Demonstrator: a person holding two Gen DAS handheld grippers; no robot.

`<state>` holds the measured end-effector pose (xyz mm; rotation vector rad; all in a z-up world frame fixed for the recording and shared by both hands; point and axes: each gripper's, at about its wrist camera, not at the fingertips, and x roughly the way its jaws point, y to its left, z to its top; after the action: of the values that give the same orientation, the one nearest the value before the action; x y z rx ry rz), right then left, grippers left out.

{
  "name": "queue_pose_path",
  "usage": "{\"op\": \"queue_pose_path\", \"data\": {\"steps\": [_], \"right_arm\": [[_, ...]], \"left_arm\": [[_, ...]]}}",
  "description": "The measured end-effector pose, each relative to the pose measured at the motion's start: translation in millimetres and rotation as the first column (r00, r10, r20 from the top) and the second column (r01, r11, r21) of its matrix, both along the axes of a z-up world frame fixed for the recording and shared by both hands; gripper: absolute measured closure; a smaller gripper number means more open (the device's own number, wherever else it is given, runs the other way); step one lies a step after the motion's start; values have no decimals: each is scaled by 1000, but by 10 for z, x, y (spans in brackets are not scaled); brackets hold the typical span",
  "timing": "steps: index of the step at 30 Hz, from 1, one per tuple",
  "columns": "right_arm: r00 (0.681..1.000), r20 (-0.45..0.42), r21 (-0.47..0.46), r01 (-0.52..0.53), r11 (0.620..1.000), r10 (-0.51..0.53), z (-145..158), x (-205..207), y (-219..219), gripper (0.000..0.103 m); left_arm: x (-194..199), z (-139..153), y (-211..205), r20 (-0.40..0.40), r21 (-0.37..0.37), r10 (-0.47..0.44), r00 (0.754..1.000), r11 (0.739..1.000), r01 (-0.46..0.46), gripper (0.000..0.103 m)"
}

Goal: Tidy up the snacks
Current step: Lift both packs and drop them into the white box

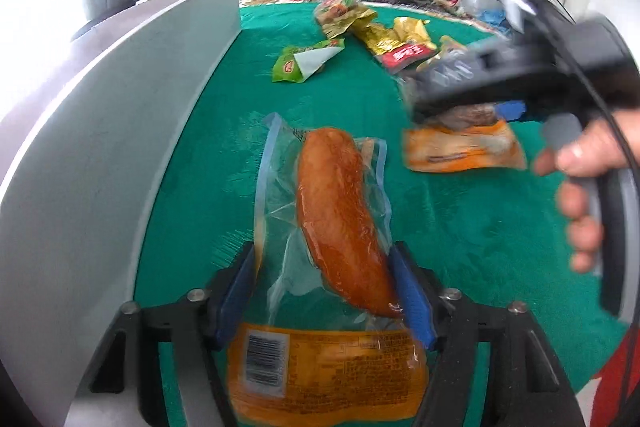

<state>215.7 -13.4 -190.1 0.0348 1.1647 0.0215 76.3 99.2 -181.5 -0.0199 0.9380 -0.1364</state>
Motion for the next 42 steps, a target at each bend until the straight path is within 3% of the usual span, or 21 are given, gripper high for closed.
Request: {"op": "queue_pose_path", "data": {"steps": [1,3,5,7,10,13,19,23,26,30,33,35,37,38,39,41,42], "right_arm": [[1000,0,-3,-25,1000,25,19,-30,-27,38],[999,-10,27,-53,998,53,92,-134,-181,47],[999,4,101,-47,994,47,198,-300,-445,81],[999,25,160,-47,986,44,314,-431,-609,86],[998,35,142,-64,988,59,360,-577,-748,87],[999,31,225,-40,974,34,378,-685,-882,88],[994,110,369,-60,927,21,749,-834,-933,89],[984,174,418,-99,903,27,1123,-829,-828,88],[972,229,477,-151,866,43,1470,-795,-596,88],[942,307,550,-289,784,131,1958,-632,122,88],[907,344,559,-405,723,242,2189,-514,950,88],[886,358,539,-454,709,295,2217,-468,1395,88],[870,340,532,-492,690,358,2141,-410,1821,76],[869,326,513,-493,703,371,2088,-399,1959,62],[870,317,496,-491,716,376,2041,-395,2062,29],[870,324,496,-491,717,372,1978,-412,2119,25],[870,323,491,-491,720,373,1966,-427,2101,25]], "left_arm": [[-13,21,13,9,-20,-4,1000,1000,4,52],[-21,56,7,19,-46,-17,1000,999,18,56],[-37,98,21,31,-89,-22,999,996,25,60],[-53,121,36,34,-127,-25,999,991,29,64],[-62,137,55,34,-168,-29,999,985,34,67],[-110,221,105,52,-224,-22,998,974,33,71],[-251,461,283,94,-360,33,995,933,3,74],[-374,806,566,140,-481,119,983,876,-37,74],[-472,1147,932,184,-527,204,961,846,-79,74],[-606,1505,1558,218,-540,335,917,824,-173,74],[-687,1629,2018,213,-522,440,873,806,-279,71],[-721,1601,2245,183,-509,496,849,787,-350,58],[-773,1528,2411,147,-479,573,806,755,-448,35],[-784,1510,2445,153,-461,587,795,754,-468,27],[-790,1512,2454,166,-428,593,788,763,-484,23],[-768,1520,2403,189,-340,604,775,780,-525,5],[-766,1524,2362,203,-291,610,766,785,-548,2]]}}
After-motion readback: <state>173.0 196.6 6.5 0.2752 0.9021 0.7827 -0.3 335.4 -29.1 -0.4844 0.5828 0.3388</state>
